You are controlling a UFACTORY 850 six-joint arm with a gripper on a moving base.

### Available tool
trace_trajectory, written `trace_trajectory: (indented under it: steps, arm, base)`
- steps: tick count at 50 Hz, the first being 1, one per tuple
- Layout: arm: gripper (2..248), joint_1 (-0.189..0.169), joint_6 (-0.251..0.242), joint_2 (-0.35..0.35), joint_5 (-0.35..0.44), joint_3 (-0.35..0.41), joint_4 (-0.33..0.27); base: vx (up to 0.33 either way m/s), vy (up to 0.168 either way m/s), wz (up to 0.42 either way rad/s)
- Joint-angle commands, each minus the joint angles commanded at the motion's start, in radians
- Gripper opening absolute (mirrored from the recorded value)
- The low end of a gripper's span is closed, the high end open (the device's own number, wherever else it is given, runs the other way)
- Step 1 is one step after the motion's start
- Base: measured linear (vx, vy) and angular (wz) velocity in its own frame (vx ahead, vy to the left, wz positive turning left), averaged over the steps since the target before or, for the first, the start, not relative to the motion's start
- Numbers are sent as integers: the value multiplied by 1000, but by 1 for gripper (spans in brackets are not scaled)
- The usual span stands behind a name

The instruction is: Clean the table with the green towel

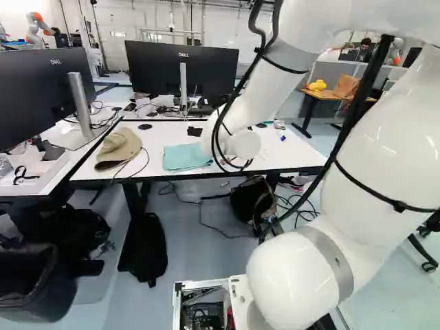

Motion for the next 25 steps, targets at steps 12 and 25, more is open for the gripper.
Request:
trace_trajectory:
  steps: [12,25]
  arm:
    - [247,38,0,-27,-85,-27,16]
    - [247,76,0,-63,-177,-64,33]
  base:
    - [0,0,0]
    - [0,0,0]
